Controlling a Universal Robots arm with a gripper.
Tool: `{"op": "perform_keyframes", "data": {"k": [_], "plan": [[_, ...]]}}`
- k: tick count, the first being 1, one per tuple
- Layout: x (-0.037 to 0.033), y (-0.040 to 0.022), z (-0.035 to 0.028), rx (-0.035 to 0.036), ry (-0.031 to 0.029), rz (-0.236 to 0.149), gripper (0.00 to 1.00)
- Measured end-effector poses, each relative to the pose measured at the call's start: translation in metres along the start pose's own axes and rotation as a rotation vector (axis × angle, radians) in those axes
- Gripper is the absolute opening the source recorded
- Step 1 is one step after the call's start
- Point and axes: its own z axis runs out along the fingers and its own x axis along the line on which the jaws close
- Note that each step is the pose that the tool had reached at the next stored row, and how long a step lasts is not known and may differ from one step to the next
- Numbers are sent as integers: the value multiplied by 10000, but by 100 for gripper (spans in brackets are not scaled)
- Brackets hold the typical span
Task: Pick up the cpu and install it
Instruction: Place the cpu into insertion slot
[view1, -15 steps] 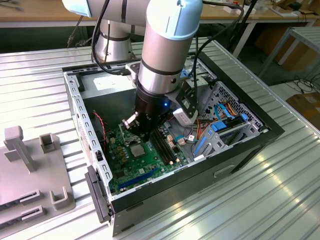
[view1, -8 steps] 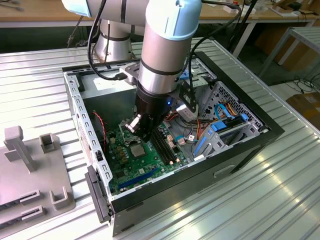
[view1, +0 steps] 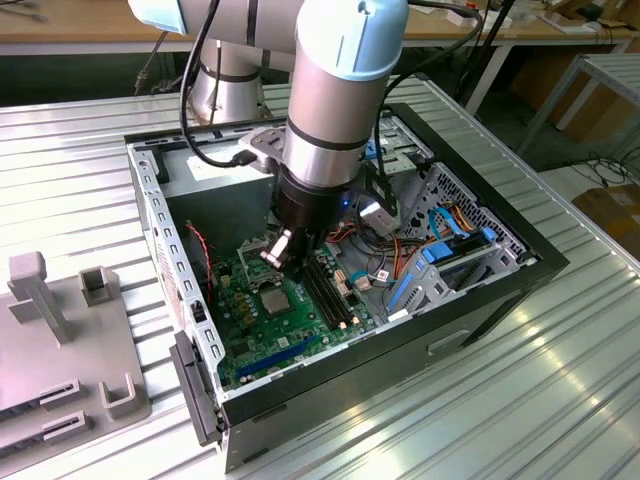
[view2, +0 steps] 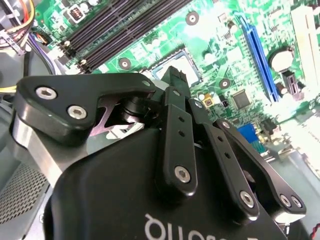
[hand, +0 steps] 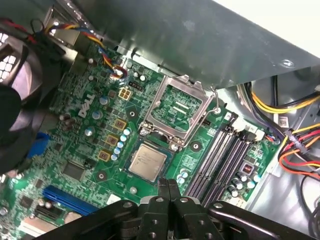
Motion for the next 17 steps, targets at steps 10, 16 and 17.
{"op": "perform_keyframes", "data": {"k": [10,16,17], "plan": [[-23,-11,12,31,-69,-1621,11],[-31,-15,17,50,-107,-2477,11],[-32,-16,17,53,-113,-2606,11]]}}
